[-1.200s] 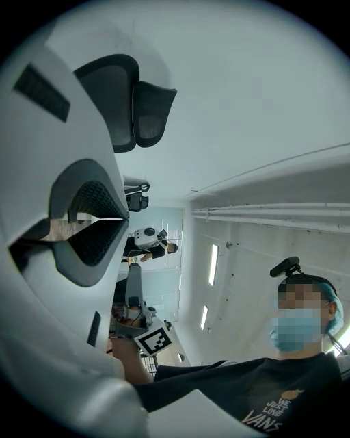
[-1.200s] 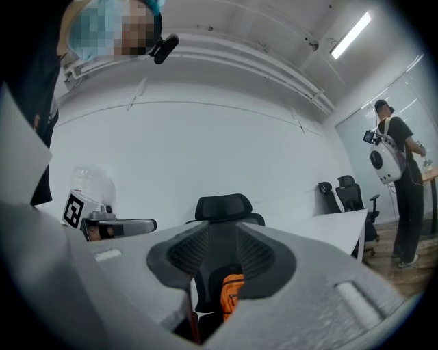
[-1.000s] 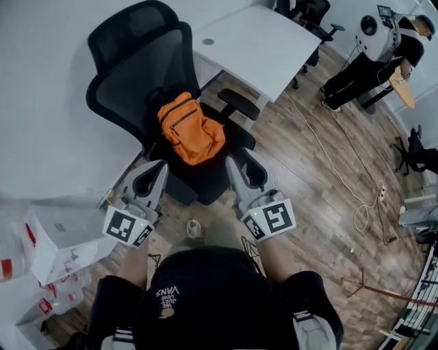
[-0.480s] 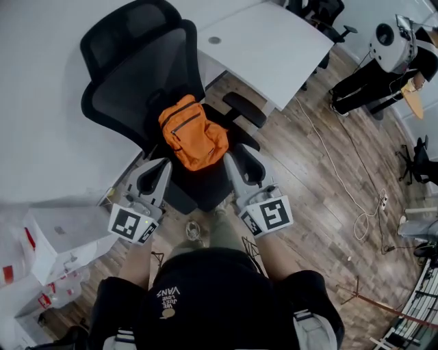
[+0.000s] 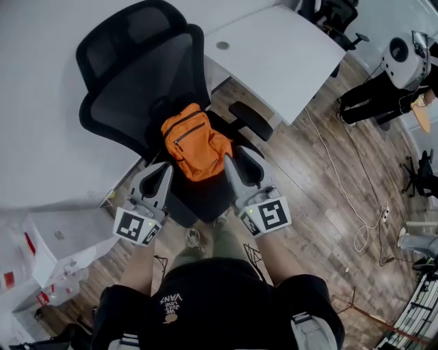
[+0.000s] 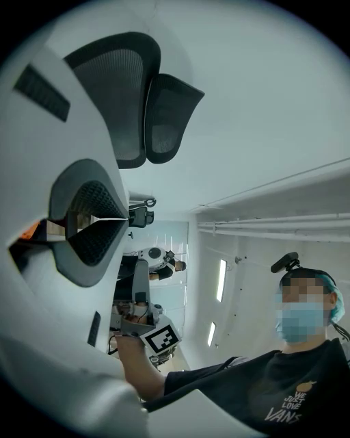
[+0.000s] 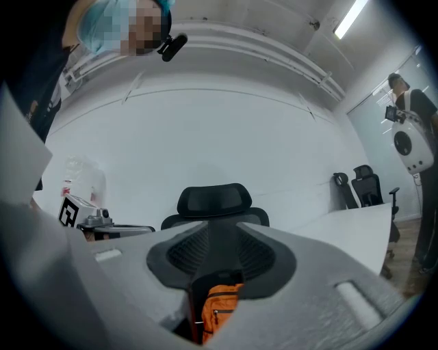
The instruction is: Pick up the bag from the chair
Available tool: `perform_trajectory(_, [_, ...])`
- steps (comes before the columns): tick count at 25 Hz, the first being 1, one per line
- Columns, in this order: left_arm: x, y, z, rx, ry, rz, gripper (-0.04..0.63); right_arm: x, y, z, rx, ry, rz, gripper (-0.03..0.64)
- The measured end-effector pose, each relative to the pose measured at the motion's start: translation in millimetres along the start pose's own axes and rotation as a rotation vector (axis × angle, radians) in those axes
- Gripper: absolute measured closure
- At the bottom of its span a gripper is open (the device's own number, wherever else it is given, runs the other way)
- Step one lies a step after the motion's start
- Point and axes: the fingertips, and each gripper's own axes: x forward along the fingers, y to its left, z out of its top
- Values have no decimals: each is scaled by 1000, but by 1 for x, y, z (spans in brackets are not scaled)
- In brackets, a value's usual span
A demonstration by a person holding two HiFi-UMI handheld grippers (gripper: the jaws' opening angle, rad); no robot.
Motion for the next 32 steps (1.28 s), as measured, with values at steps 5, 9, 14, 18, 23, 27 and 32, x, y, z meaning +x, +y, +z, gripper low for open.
perform_trajectory(5, [12, 20, -22, -11, 25, 29, 595, 24, -11, -19, 13, 18, 15, 499])
perform_trajectory(9, [21, 32, -42, -23, 48, 44, 595, 37, -16, -39, 25, 34, 22, 499])
perform_trajectory(14, [31, 39, -60, -30, 66, 49, 595, 48, -22, -59, 32, 58, 27, 499])
perform_trajectory(18, [36, 44, -71, -41, 76, 59, 595, 53, -29, -70, 29, 60, 17, 500])
perform_trajectory(23, [42, 52, -87, -70, 92, 85, 595, 62, -37, -88, 53, 95, 28, 502])
perform_trajectory(27, [45, 58, -103, -92, 112, 108, 595, 69, -39, -104, 54, 126, 45, 502])
perform_trajectory(32, [52, 65, -124, -95, 139, 116, 595, 82, -47, -126, 57, 144, 71, 502])
